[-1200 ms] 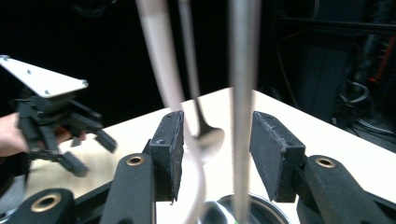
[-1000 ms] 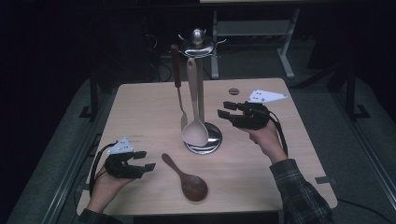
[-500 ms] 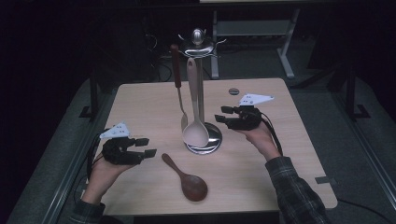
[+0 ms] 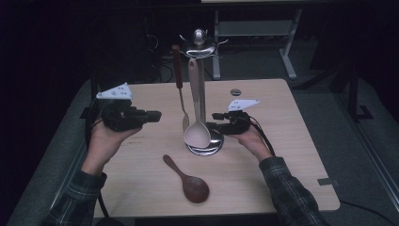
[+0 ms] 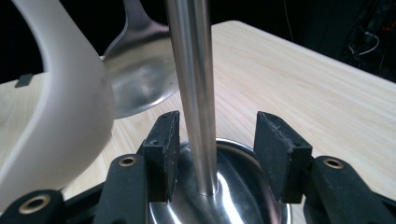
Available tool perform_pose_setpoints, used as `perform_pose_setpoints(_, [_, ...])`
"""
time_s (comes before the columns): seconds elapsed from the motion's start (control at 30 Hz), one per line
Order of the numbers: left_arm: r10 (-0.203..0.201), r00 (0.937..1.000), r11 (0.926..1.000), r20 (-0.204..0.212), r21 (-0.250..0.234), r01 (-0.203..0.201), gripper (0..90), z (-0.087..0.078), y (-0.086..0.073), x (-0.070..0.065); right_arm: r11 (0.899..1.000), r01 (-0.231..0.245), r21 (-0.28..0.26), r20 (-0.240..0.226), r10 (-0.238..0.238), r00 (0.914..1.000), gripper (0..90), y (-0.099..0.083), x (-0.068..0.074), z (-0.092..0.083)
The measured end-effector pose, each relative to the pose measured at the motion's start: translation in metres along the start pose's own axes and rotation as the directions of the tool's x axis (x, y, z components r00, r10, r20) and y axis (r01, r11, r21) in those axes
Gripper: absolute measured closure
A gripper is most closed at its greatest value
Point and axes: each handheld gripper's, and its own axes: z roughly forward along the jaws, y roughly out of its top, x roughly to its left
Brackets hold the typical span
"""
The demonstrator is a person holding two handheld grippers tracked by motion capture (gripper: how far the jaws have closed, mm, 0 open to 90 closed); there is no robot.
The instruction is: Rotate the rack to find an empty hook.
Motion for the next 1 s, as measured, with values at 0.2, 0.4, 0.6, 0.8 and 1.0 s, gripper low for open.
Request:
perform_pose_setpoints(0.2, [0.034,0.9988,0.9994,0.036,-0.006,-0.034,89.8,0.002,0.036,-0.001,1.0,0.006,0.012,-0.021,-0.005,0.9998,55.5,-0.004,0.002,0.018])
perform_pose_setpoints(0.4, [0.064,0.9968,0.9974,0.047,-0.037,-0.062,89.8,-0.004,0.066,0.0,1.0,-0.008,0.004,-0.016,0.008,0.9998,59.8,-0.006,0.005,0.034])
perform_pose_setpoints(0.6, [0.096,0.9946,0.9933,0.039,-0.068,-0.094,89.8,-0.013,0.098,0.0,1.0,0.012,0.0,-0.007,-0.012,0.9999,69.5,-0.009,0.007,0.043])
perform_pose_setpoints(0.8, [0.108,0.9937,0.9908,0.028,-0.085,-0.106,89.9,-0.015,0.124,0.0,1.0,0.013,0.002,0.006,-0.013,0.9999,70.2,-0.01,0.009,0.043])
perform_pose_setpoints(1.0, [0.112,0.9936,0.9906,0.006,-0.079,-0.112,89.9,-0.01,0.138,0.003,1.0,0.022,-0.002,0.008,-0.022,0.9997,70.6,-0.01,0.009,0.043])
